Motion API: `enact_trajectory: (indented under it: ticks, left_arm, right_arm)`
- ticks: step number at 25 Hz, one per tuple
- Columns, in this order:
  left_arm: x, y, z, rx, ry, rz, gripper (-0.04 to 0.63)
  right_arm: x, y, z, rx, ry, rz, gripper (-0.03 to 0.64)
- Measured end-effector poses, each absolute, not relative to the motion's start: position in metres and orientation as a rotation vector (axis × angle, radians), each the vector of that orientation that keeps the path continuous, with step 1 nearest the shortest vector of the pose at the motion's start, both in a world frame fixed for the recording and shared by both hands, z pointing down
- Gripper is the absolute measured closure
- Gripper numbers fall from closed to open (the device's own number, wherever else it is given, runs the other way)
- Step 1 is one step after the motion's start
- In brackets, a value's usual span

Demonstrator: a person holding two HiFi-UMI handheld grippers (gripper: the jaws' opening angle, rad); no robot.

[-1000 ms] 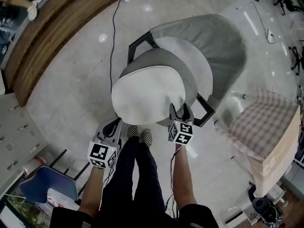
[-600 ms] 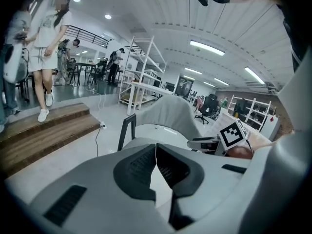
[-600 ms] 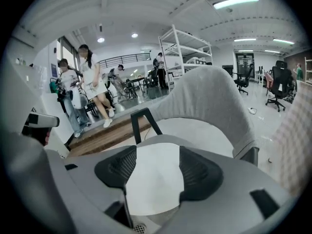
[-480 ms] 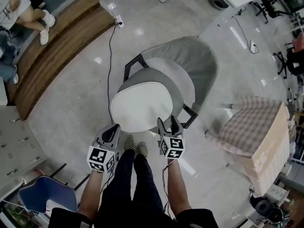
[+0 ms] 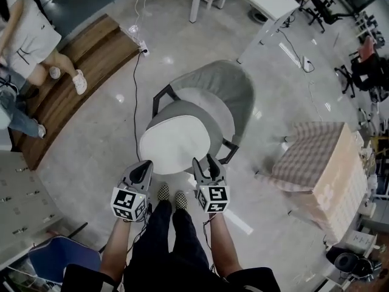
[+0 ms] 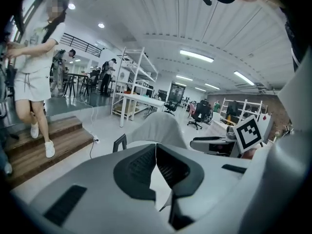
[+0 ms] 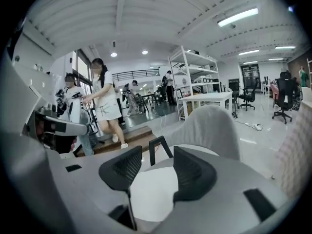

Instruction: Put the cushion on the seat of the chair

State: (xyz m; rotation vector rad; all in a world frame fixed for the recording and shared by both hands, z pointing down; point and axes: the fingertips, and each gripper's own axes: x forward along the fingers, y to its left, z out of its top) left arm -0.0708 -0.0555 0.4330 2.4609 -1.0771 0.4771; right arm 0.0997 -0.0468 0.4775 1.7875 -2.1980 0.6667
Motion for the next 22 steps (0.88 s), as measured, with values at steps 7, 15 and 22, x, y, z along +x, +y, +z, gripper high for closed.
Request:
enact_trajectory:
  ticks: [7,15,22]
  left_arm:
    - [-0.060,-0.041,0.373,2.536,-1.069,0.449,0.574]
    - [-0.047,-0.021,0.307,2.613,-1.068,0.430,0.574]
    - [-0.039,-0.003,0.264,2.682,-1.060,0.398,0.574]
  right_arm:
    - [0.105,-0.021,0.414,1.834,-2.220,0.604,0.461]
    - [0.102,0.001,0.328,1.879,-2.295,0.508,0.514]
    - [0.096,0.022,0.281,1.900,-2.334,0.459,0.539]
